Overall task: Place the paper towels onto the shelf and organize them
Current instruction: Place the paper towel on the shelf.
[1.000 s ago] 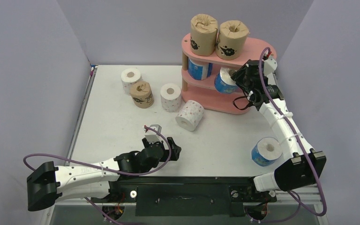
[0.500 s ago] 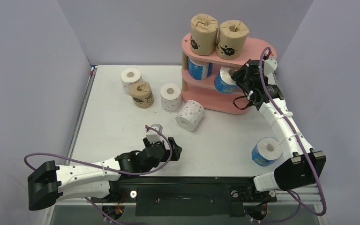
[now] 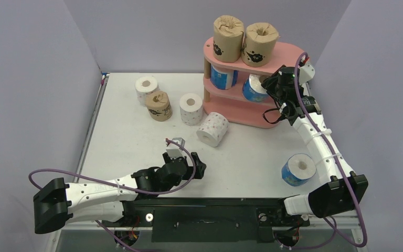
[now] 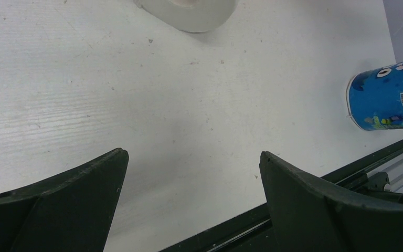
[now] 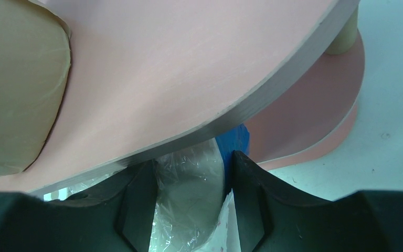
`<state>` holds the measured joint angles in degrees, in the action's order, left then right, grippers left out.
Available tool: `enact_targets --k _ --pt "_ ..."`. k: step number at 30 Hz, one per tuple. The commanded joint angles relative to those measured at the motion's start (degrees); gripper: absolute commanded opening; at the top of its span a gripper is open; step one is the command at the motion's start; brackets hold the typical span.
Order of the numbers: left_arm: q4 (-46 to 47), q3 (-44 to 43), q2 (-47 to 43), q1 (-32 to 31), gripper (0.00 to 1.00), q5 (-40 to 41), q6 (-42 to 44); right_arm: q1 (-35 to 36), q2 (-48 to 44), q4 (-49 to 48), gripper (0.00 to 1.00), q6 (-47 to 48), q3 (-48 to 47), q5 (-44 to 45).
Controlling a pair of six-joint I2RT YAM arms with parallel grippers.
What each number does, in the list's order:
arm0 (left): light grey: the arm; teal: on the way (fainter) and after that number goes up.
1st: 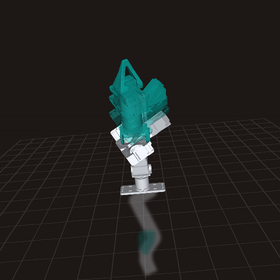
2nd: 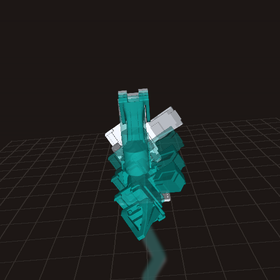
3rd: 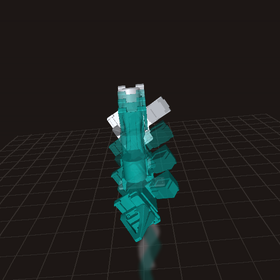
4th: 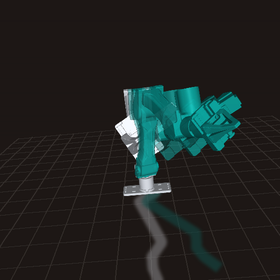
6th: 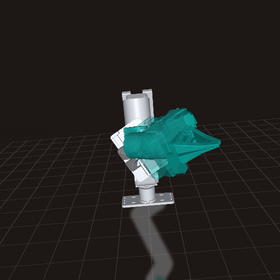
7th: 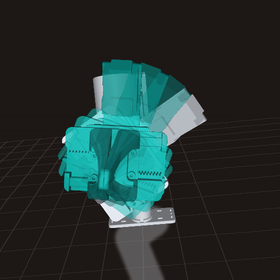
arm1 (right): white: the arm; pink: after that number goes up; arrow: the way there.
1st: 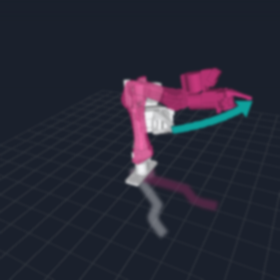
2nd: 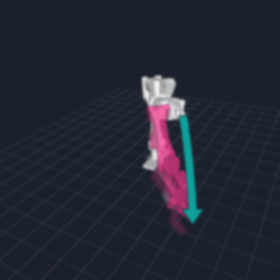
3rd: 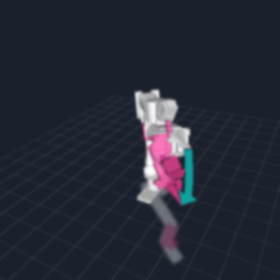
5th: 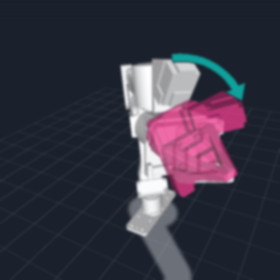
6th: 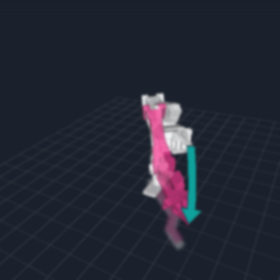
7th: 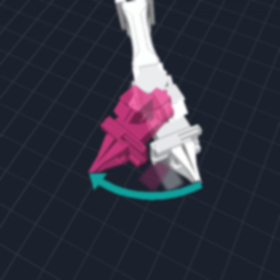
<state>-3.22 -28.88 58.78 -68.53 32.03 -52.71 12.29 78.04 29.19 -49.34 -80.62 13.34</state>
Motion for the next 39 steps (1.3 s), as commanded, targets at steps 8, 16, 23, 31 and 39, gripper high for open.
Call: enact_targets --k 8,16,23,31,39 --pt "1.5 -2.6 0.2 -0.1 0.96 -0.4 0.6 -1.7 1.9 -7.6 0.39 -1.0 -4.0 1.3" --pt "1.8 -2.4 0.5 -0.1 0.96 -0.4 0.5 -1.6 3.4 -7.7 0.44 -1.0 -4.1 -0.1" --pt "1.7 -1.9 0.0 -0.2 0.96 -0.4 0.2 -1.7 3.3 -7.7 0.56 -1.3 -3.8 -1.2" --pt "2.1 -1.8 -0.1 -0.2 0.96 -0.8 0.1 -1.7 2.0 -7.6 0.62 -1.7 -3.2 -2.0" --pt "2.3 -2.8 0.3 -0.2 0.96 -1.1 1.2 -1.6 0.0 -8.1 0.66 -2.0 -1.9 -3.3"
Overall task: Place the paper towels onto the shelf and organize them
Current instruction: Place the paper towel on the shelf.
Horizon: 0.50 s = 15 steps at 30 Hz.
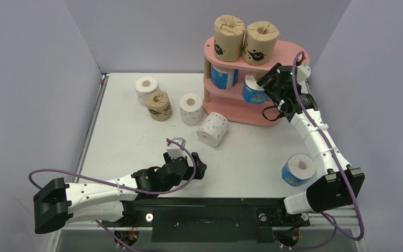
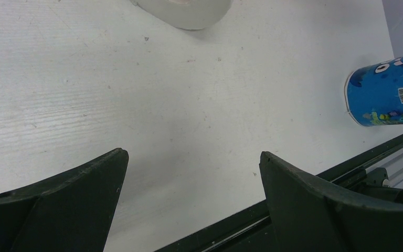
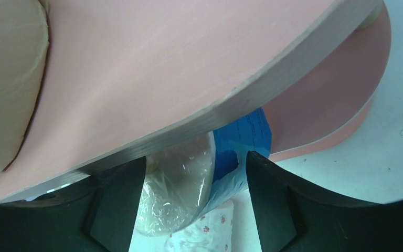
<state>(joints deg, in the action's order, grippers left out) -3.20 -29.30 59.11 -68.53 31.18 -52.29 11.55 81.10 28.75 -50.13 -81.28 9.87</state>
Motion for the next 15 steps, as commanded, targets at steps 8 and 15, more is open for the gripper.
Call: enact_targets --k 8,15 --pt "2.3 -2.3 0.8 -0.3 0.96 -1.1 0.2 -0.9 -5.4 -8.0 0.7 -0.3 0.1 -0.5" --pt "2.3 -2.2 0.6 -0.7 0.96 -0.9 -0.1 -0.9 -7.5 -8.2 0.7 0.6 2.4 -1.7"
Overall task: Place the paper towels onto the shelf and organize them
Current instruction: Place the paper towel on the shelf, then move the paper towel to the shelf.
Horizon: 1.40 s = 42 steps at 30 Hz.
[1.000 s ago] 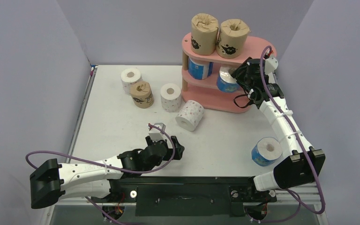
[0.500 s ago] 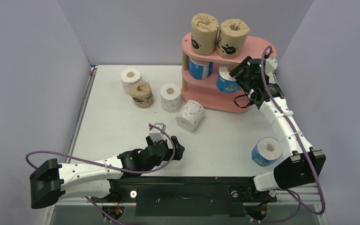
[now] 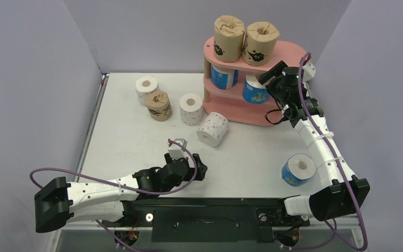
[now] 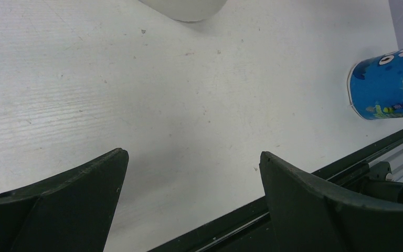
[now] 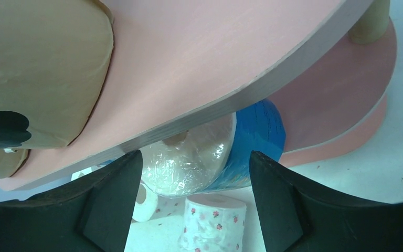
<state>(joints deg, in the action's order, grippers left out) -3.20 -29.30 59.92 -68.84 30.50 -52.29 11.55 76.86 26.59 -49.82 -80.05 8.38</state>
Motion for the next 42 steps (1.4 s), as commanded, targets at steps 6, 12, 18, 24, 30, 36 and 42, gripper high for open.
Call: enact_targets --k 6,12,18,24,30,36,42 --pt "2.3 -2.2 -0.8 -0.4 0.97 0.2 0.0 -0.9 -8.4 -6.4 0.7 1.2 5.7 -2.1" --pt "2.3 -2.3 -1.4 -0.4 0.96 0.6 0.2 -0.7 -15.1 -7.7 0.69 4.3 10.1 -3.0" --pt "0.3 -3.3 -4.5 -0.2 0.96 3.1 2.2 2.5 -23.5 -23.3 0.69 9.9 23.8 1.3" --pt "-2.3 -2.3 -9.3 -0.2 0.96 5.5 2.9 3.0 -26.3 -21.4 0.8 15.4 30.2 0.4" --pt "-2.9 0.1 -13.0 -0.2 0.96 6.2 1.7 2.9 -28.6 -30.8 0.85 16.4 39.2 -0.6" --pt "-2.5 0.8 -13.3 -0.2 0.96 5.8 1.2 2.9 -25.7 -34.9 0.82 18.4 41.3 0.7" --pt "-2.3 1.1 -12.7 -0.2 0.96 5.3 0.9 2.8 -21.9 -38.0 0.81 19.3 40.0 1.6"
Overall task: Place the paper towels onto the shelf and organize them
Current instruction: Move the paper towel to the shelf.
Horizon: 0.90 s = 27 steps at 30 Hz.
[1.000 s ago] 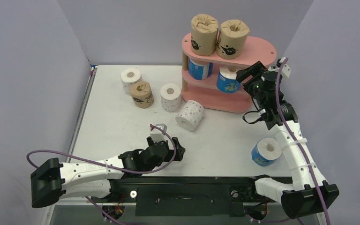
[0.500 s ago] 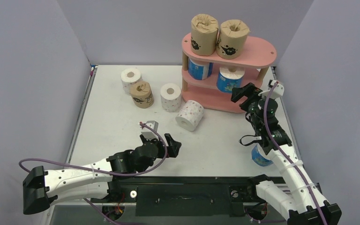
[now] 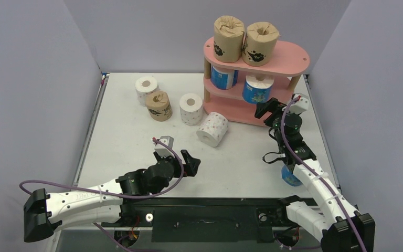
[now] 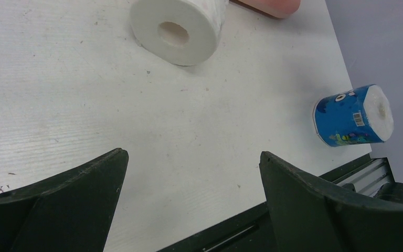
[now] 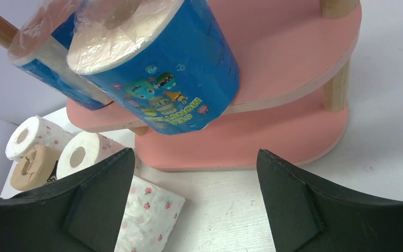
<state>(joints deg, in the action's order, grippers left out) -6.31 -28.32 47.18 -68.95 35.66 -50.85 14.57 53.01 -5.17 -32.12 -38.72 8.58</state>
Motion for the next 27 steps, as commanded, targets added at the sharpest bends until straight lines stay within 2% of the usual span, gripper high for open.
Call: enact_targets --k 1,27 --pt "0.9 0.3 0.0 0.0 0.96 0.1 -0.6 -0.3 3.0 -6.6 0.81 1.7 -2.0 1.3" --pt "1.8 0.7 1.6 0.6 0.96 0.0 0.1 -1.0 17.2 -10.0 0.76 2.3 -10.9 2.0"
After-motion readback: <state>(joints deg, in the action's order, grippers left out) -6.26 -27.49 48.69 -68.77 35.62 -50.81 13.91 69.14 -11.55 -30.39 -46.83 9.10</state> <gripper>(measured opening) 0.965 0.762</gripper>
